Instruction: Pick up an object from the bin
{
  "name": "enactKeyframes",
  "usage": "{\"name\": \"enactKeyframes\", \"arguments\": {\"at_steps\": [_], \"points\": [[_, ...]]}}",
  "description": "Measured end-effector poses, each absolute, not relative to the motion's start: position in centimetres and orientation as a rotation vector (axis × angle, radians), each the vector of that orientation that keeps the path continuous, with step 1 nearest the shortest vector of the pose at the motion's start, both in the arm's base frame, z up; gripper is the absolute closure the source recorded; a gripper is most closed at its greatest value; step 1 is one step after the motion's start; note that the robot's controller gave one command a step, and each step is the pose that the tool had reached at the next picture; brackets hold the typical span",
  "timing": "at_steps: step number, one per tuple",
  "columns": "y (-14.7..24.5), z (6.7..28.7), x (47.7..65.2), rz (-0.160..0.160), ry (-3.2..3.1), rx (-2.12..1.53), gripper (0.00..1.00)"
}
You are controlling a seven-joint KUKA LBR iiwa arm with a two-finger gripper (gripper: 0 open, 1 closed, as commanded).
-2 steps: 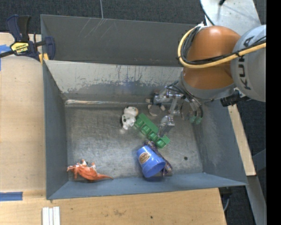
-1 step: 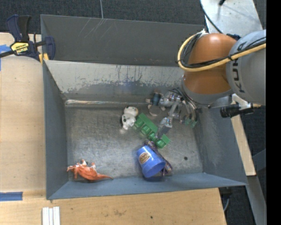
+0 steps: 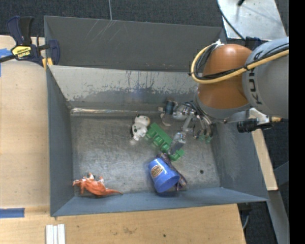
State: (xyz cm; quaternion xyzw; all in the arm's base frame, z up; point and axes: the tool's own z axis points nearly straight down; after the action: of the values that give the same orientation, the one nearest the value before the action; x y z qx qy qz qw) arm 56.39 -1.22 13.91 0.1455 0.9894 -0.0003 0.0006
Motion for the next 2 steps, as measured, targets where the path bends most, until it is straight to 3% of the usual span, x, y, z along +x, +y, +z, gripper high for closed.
{"name": "enactKeyframes", "arguments": {"at_steps": [1, 2], "points": [[-1.31, 8.03, 58.1, 0.004, 3.058, 0.677, 0.0], [-1.39, 8.43, 58.19, 0.002, 3.049, 0.68, 1.0]]}}
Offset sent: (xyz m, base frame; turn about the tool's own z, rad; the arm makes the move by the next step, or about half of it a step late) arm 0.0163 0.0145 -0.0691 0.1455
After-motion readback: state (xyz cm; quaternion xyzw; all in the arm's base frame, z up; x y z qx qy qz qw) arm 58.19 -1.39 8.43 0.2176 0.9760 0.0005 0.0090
